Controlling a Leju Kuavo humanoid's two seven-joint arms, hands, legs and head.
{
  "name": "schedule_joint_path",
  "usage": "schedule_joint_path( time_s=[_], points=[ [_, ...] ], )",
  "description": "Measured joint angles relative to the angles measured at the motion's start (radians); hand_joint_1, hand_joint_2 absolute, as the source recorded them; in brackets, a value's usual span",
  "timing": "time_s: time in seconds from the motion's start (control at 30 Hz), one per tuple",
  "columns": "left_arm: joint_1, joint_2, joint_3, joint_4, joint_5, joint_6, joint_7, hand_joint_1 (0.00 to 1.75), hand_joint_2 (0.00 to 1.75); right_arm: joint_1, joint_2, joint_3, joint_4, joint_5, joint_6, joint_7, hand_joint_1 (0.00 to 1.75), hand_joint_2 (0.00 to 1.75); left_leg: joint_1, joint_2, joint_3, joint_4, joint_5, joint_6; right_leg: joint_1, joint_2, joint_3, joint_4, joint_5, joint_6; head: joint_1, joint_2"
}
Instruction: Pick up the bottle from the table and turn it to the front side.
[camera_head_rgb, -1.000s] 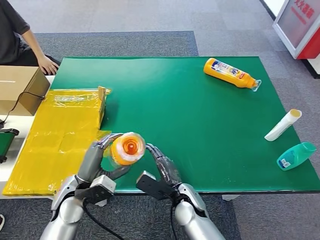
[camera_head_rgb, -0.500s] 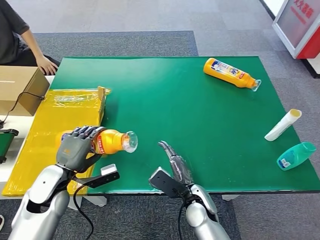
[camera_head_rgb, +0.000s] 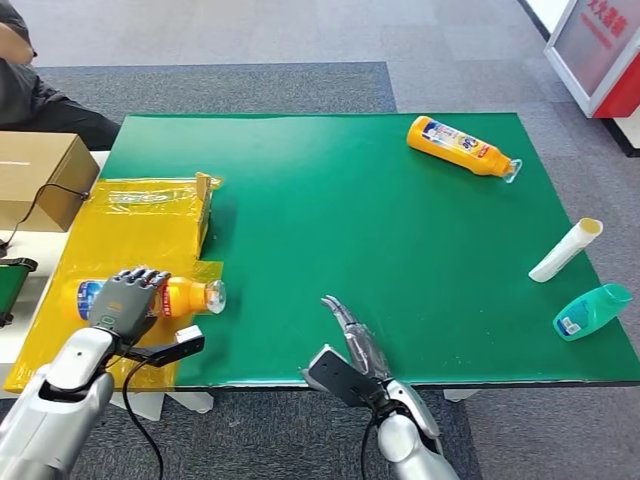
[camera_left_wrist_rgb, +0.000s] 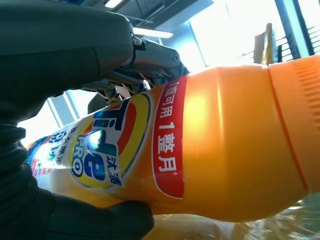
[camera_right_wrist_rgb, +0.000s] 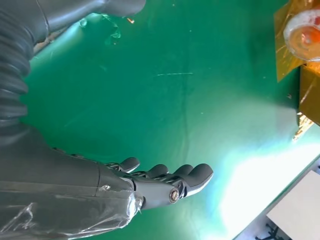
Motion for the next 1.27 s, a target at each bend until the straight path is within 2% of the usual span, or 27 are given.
schedule_joint_path(
  time_s=[0.13, 0.2, 0.3, 0.33, 0.37, 0.5, 0.63, 0.77, 0.87, 0.97, 1.07, 1.13, 1.2, 1.27],
  points=[
    [-0.047, -0.001, 0.000, 0.093, 0.000, 0.029, 0.011, 1.72, 1.75, 0.001, 0.000, -0.001, 0.009, 0.000, 0.004, -0.001, 0.00, 1.75, 0.000, 0.000, 0.000, 0.000, 0.000, 0.000, 0.000, 0.000, 0.000, 0.000, 0.000, 0.000, 0.000, 0.000],
    [-0.062, -0.002, -0.001, 0.121, 0.000, 0.035, 0.016, 1.60, 1.75, 0.001, 0.000, -0.001, 0.010, -0.001, 0.006, -0.001, 0.00, 1.75, 0.000, 0.000, 0.000, 0.000, 0.000, 0.000, 0.000, 0.000, 0.000, 0.000, 0.000, 0.000, 0.000, 0.000],
    [-0.080, -0.005, -0.003, 0.153, -0.001, 0.042, 0.033, 0.53, 1.75, 0.001, 0.000, -0.001, 0.011, -0.001, 0.010, -0.001, 0.00, 1.75, 0.000, 0.000, 0.000, 0.000, 0.000, 0.000, 0.000, 0.000, 0.000, 0.000, 0.000, 0.000, 0.000, 0.000],
    [-0.086, -0.006, -0.004, 0.161, -0.001, 0.045, 0.037, 0.22, 1.75, 0.001, 0.000, -0.001, 0.011, -0.001, 0.010, 0.000, 0.00, 1.75, 0.000, 0.000, 0.000, 0.000, 0.000, 0.000, 0.000, 0.000, 0.000, 0.000, 0.000, 0.000, 0.000, 0.000],
    [-0.090, -0.007, -0.004, 0.168, -0.001, 0.048, 0.041, 0.16, 1.75, 0.001, 0.000, -0.001, 0.011, -0.002, 0.011, 0.000, 0.00, 1.75, 0.000, 0.000, 0.000, 0.000, 0.000, 0.000, 0.000, 0.000, 0.000, 0.000, 0.000, 0.000, 0.000, 0.000],
    [-0.093, -0.016, 0.000, 0.177, -0.001, 0.050, 0.041, 0.12, 1.75, 0.003, 0.000, -0.001, 0.011, -0.006, 0.013, 0.002, 0.00, 1.75, 0.000, 0.000, 0.000, 0.000, 0.000, 0.000, 0.000, 0.000, 0.000, 0.000, 0.000, 0.000, 0.000, 0.000],
    [-0.094, -0.023, 0.005, 0.178, 0.001, 0.050, 0.031, 0.00, 0.00, 0.007, 0.000, -0.001, 0.010, -0.008, 0.013, 0.003, 0.00, 1.75, 0.000, 0.000, 0.000, 0.000, 0.000, 0.000, 0.000, 0.000, 0.000, 0.000, 0.000, 0.000, 0.000, 0.000],
    [-0.069, -0.052, 0.047, 0.136, 0.028, 0.046, -0.042, 0.00, 0.00, 0.021, -0.003, -0.003, -0.002, -0.016, 0.013, 0.012, 0.00, 1.75, 0.000, 0.000, 0.000, 0.000, 0.000, 0.000, 0.000, 0.000, 0.000, 0.000, 0.000, 0.000, 0.000, 0.000],
    [0.007, -0.102, 0.097, 0.020, 0.156, 0.004, -0.121, 0.00, 0.00, 0.046, -0.008, -0.015, -0.030, -0.023, 0.012, 0.019, 0.00, 1.75, 0.000, 0.000, 0.000, 0.000, -0.001, 0.000, -0.001, 0.000, 0.000, 0.000, -0.001, 0.000, 0.000, 0.000],
    [0.088, -0.173, 0.154, -0.123, 0.427, -0.094, -0.218, 0.00, 0.00, 0.070, -0.012, -0.034, -0.062, -0.026, 0.014, 0.024, 0.00, 1.75, -0.001, 0.000, 0.000, 0.000, -0.002, 0.001, -0.002, 0.000, 0.000, 0.000, -0.001, 0.001, 0.000, 0.000],
    [0.162, -0.249, 0.218, -0.257, 0.818, -0.270, -0.327, 0.00, 0.00, 0.096, -0.012, -0.057, -0.111, -0.048, 0.010, -0.030, 0.00, 1.75, -0.002, 0.000, 0.000, 0.000, -0.003, 0.002, -0.002, 0.000, 0.000, -0.001, -0.001, 0.001, 0.000, 0.000],
    [0.219, -0.296, 0.273, -0.311, 1.138, -0.436, -0.389, 0.00, 0.87, 0.125, -0.012, -0.068, -0.186, -0.082, -0.008, -0.113, 0.00, 1.75, -0.002, 0.000, 0.000, 0.000, -0.004, 0.002, -0.002, 0.000, 0.000, -0.001, -0.002, 0.001, 0.000, 0.000],
    [0.269, -0.327, 0.329, -0.320, 1.394, -0.587, -0.440, 0.00, 1.75, 0.149, -0.012, -0.078, -0.269, -0.116, -0.020, -0.159, 0.00, 1.75, -0.002, 0.000, 0.000, 0.000, -0.005, 0.002, -0.002, 0.000, 0.000, -0.001, -0.003, 0.000, 0.000, 0.000],
    [0.292, -0.338, 0.361, -0.304, 1.497, -0.670, -0.476, 0.00, 1.75, 0.159, -0.012, -0.082, -0.313, -0.144, -0.019, -0.162, 0.00, 1.75, -0.002, 0.000, 0.000, 0.000, -0.005, 0.001, -0.002, 0.000, 0.000, -0.001, -0.003, 0.000, 0.000, 0.000]
  ],
)
